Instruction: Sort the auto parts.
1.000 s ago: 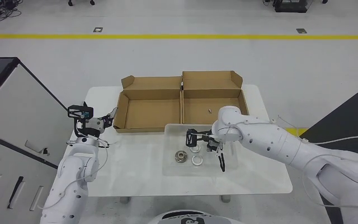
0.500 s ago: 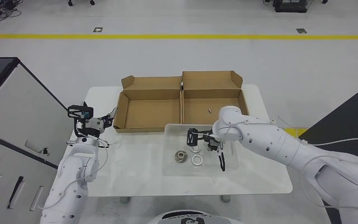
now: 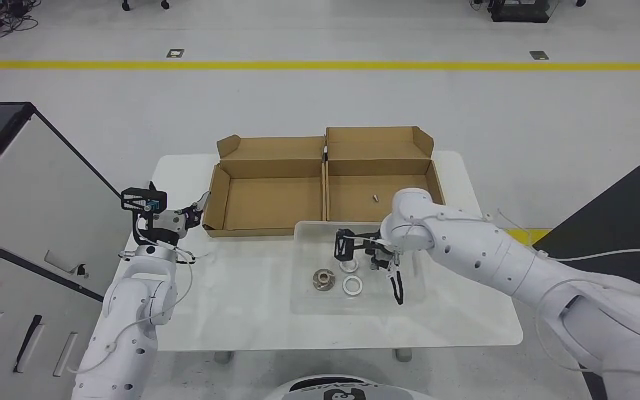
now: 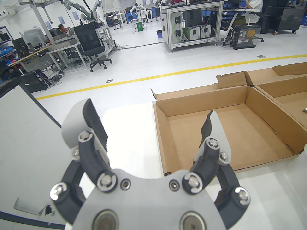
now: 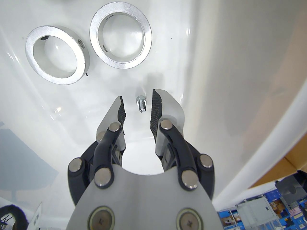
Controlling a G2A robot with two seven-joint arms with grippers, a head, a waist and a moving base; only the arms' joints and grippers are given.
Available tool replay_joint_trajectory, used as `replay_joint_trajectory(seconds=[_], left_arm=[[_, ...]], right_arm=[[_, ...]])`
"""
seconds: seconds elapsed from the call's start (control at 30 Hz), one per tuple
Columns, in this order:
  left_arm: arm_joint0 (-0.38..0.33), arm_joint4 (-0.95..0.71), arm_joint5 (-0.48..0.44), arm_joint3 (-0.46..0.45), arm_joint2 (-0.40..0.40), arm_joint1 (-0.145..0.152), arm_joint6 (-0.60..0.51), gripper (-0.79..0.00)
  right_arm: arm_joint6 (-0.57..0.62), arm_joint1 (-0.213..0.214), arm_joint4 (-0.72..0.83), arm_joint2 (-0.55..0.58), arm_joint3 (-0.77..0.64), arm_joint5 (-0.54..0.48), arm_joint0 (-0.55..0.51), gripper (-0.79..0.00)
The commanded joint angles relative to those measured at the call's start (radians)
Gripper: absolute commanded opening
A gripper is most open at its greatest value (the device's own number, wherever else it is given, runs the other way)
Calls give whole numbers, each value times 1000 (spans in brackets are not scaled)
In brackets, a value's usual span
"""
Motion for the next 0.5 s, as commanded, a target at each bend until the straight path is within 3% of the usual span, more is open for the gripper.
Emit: replay_joint_trajectory(seconds=[0.0, 0.47], left_arm=[[0, 0, 0, 0, 0, 0, 0, 0], [0, 0, 0, 0, 0, 0, 0, 0]], right_arm=[[5, -2, 4, 2, 3, -4, -1, -508], [5, -17, -9, 19, 23, -12, -12, -542]])
